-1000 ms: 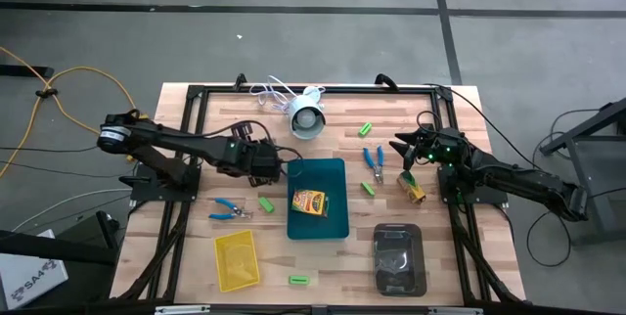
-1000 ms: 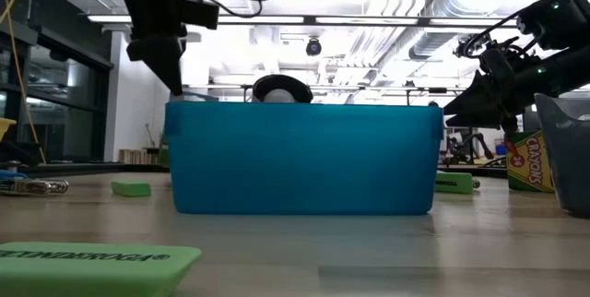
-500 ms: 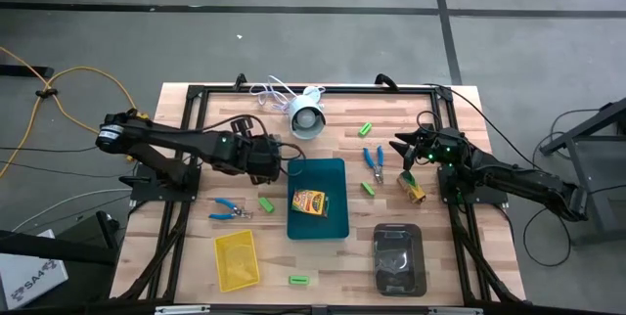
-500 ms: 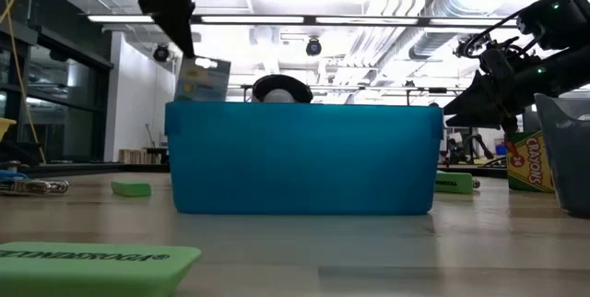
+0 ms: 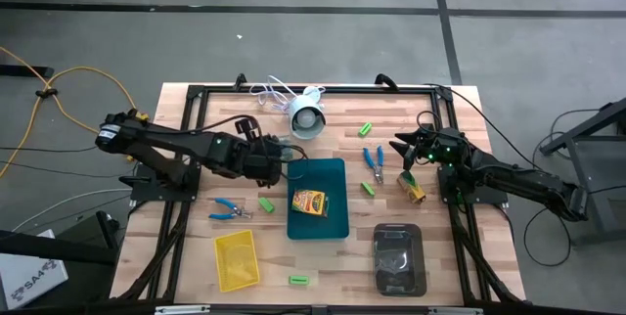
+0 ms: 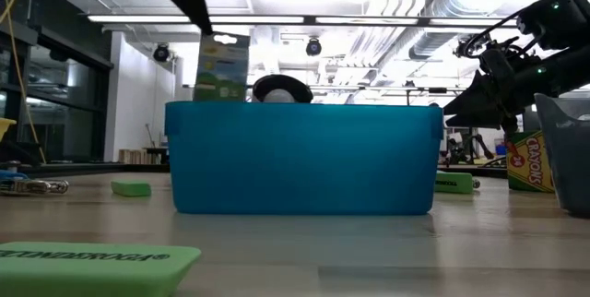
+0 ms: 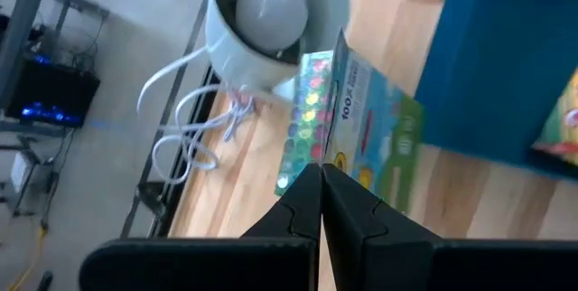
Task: Pick & Place School Supplies
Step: Put the yellow crayon box into the blue bin
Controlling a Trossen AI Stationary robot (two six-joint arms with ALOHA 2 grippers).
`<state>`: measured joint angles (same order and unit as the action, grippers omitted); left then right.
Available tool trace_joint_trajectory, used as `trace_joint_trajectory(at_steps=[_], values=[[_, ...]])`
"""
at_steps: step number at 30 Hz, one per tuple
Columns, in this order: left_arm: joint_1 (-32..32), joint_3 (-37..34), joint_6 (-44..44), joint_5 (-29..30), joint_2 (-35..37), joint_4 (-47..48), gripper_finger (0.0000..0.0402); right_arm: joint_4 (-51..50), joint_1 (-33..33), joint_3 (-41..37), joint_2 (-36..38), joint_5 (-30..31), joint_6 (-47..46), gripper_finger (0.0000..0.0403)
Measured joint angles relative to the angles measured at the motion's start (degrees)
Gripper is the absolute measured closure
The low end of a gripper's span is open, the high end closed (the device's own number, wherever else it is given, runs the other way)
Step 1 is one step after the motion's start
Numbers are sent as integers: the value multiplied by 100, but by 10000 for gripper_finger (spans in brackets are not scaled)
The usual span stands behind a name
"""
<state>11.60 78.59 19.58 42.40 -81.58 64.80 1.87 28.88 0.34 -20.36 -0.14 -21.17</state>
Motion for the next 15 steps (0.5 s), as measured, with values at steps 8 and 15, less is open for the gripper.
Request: trace_joint_trajectory(at_steps=[8,15], values=[[272,4,-587,137,-370,-888,401,-3,0,0,0,0,0,206],[484,4,-870,141,-737,-1522,401,-3,0,-1,0,0,0,206]])
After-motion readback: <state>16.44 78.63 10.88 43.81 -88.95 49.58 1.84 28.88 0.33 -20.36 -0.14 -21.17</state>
